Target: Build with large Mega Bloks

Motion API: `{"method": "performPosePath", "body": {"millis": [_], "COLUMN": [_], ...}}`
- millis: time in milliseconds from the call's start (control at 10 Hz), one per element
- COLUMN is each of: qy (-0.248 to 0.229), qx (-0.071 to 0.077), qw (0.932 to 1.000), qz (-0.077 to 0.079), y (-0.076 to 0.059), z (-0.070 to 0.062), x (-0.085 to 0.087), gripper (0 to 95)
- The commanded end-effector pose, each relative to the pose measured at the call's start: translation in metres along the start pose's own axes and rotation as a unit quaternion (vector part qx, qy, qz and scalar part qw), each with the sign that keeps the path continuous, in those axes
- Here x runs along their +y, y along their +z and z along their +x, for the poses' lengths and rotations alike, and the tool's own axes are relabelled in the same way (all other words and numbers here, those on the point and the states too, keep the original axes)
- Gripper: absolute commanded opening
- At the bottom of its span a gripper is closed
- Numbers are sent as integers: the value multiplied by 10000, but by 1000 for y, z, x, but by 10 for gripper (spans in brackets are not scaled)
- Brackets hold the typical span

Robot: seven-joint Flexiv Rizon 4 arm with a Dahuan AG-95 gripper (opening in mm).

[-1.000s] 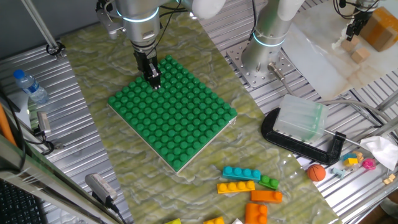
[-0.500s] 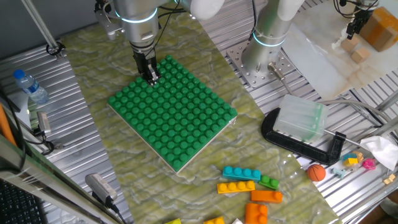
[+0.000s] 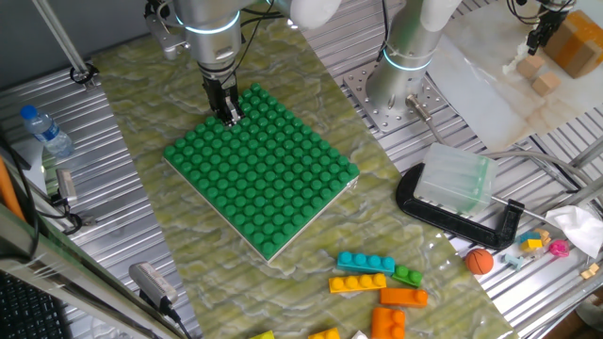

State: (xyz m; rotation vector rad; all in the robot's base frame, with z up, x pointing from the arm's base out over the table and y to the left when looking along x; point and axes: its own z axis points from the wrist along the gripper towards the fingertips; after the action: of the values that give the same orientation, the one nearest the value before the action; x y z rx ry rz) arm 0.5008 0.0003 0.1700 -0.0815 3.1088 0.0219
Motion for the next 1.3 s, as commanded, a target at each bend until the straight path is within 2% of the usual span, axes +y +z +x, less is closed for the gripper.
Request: {"method": "performPosePath", "body": {"millis": [100,1300], "qy": [10,74], "qx": [-1,7], "qw": [10000,10000], "qz": [4,14], "y": [0,0], "z": [0,0], "x": [0,0], "gripper": [0,0]}}
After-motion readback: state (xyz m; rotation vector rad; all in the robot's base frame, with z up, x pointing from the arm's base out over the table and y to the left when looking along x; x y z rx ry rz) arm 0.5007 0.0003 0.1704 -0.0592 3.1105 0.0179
